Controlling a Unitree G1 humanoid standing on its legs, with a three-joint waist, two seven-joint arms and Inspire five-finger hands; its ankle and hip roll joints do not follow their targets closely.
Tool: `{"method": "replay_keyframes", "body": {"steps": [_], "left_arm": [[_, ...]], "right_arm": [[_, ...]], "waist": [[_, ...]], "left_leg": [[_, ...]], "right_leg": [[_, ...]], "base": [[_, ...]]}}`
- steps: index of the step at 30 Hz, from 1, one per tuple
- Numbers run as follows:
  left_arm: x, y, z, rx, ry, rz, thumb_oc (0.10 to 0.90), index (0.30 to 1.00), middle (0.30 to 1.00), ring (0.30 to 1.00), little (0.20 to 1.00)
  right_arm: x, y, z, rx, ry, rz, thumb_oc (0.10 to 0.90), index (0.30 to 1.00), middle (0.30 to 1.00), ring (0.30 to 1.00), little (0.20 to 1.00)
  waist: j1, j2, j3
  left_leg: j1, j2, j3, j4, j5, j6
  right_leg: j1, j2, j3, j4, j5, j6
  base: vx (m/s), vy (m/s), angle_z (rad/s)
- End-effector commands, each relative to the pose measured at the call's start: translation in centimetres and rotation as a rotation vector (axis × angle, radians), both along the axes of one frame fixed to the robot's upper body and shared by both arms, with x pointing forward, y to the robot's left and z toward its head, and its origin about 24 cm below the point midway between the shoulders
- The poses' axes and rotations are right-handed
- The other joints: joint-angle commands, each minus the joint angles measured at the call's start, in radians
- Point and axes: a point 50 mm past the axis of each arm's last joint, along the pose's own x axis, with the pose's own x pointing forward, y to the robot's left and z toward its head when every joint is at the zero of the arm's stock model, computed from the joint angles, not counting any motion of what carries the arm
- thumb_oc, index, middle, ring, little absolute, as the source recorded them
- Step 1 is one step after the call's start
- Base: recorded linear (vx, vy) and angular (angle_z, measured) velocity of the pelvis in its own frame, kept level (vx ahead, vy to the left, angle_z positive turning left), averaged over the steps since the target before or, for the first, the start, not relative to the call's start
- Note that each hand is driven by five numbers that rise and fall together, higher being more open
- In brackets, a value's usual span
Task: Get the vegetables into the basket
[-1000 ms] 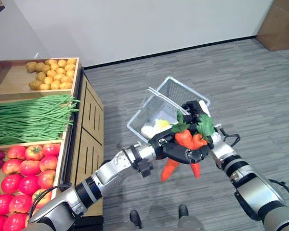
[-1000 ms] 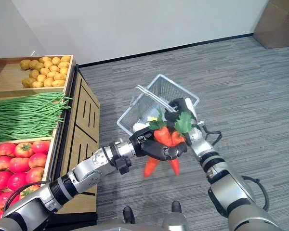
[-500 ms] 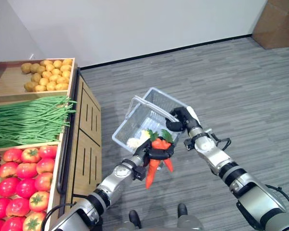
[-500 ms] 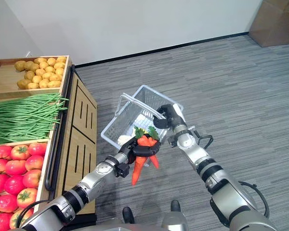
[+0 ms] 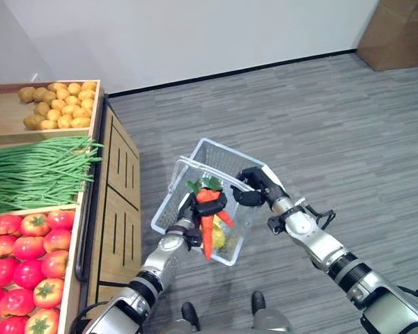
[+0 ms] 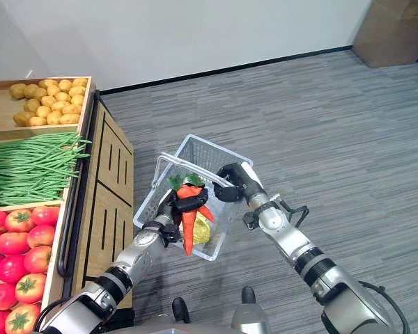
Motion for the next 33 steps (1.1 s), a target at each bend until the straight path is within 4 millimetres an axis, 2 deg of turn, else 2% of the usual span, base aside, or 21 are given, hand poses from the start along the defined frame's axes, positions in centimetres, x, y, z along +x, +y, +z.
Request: {"method": "replay_keyframes", "body": {"steps": [1, 7, 13, 20, 24, 25, 26, 33], "left_arm": [[3.3, -0.9, 3.9, 0.016, -0.197, 0.018, 0.4, 0.3, 0.3, 0.3, 0.3], [4.6, 1.4, 4.4, 0.052, -0.193, 0.211, 0.4, 0.3, 0.3, 0.3, 0.3], [5.0, 2.0, 4.8, 0.029, -0.182, 0.33, 0.4, 0.3, 0.3, 0.3, 0.3], [5.8, 1.5, 5.8, -0.04, -0.169, 0.459, 0.4, 0.3, 0.3, 0.3, 0.3], [6.4, 0.3, 7.2, -0.068, -0.193, 0.488, 0.404, 0.305, 0.305, 0.305, 0.305], [6.5, 0.1, 7.4, -0.074, -0.195, 0.491, 0.69, 0.706, 0.706, 0.706, 0.706], [6.6, -0.1, 7.5, -0.085, -0.196, 0.496, 0.9, 1.0, 1.0, 1.0, 1.0], [6.4, -0.9, 7.5, -0.053, -0.204, 0.459, 0.9, 1.0, 1.0, 1.0, 1.0]], "right_arm": [[1.4, 4.1, 10.0, 0.252, -0.407, 0.183, 0.4, 0.3, 0.3, 0.3, 0.3], [0.0, 4.2, 9.9, 0.237, -0.404, 0.255, 0.4, 0.3, 0.3, 0.3, 0.3], [-0.6, 4.4, 9.7, 0.246, -0.394, 0.284, 0.4, 0.3, 0.3, 0.3, 0.3], [-1.2, 5.0, 9.1, 0.261, -0.371, 0.301, 0.4, 0.3, 0.3, 0.3, 0.3], [-1.5, 5.6, 8.8, 0.272, -0.359, 0.321, 0.4, 0.3, 0.3, 0.3, 0.3], [-1.5, 5.6, 8.8, 0.272, -0.359, 0.324, 0.4, 0.3, 0.3, 0.3, 0.3], [-1.5, 5.8, 8.7, 0.272, -0.358, 0.327, 0.4, 0.3, 0.3, 0.3, 0.3], [-1.6, 5.9, 8.5, 0.266, -0.36, 0.321, 0.4, 0.3, 0.3, 0.3, 0.3]], "waist": [[0.003, -0.046, -0.059], [-0.01, -0.052, -0.053], [-0.015, -0.057, -0.046], [-0.021, -0.062, -0.042], [-0.025, -0.066, -0.039], [-0.026, -0.066, -0.039], [-0.027, -0.066, -0.038], [-0.031, -0.065, -0.038]], "left_leg": [[0.048, 0.063, 0.026, 0.001, -0.069, -0.079], [0.05, 0.067, 0.032, 0.001, -0.068, -0.084], [0.049, 0.069, 0.034, 0.001, -0.067, -0.086], [0.048, 0.071, 0.033, 0.001, -0.067, -0.088], [0.047, 0.073, 0.032, 0.001, -0.065, -0.088], [0.047, 0.073, 0.033, 0.001, -0.065, -0.088], [0.046, 0.073, 0.033, 0.001, -0.065, -0.088], [0.049, 0.072, 0.034, 0.001, -0.067, -0.086]], "right_leg": [[0.049, -0.038, -0.029, 0.0, -0.1, 0.055], [0.048, -0.037, -0.029, 0.0, -0.099, 0.055], [0.044, -0.036, -0.027, 0.0, -0.098, 0.054], [0.045, -0.034, -0.027, 0.0, -0.1, 0.051], [0.045, -0.032, -0.029, 0.0, -0.101, 0.051], [0.045, -0.033, -0.028, 0.0, -0.101, 0.051], [0.044, -0.033, -0.029, 0.0, -0.101, 0.051], [0.045, -0.033, -0.026, 0.0, -0.101, 0.05]], "base": [[0.0, 0.0, 0.0], [0.0, 0.0, 0.0], [0.0, 0.0, 0.0], [0.0, 0.0, 0.0], [0.0, 0.0, 0.0], [0.0, 0.0, 0.0], [0.0, 0.0, 0.0], [0.0, 0.0, 0.0]]}}
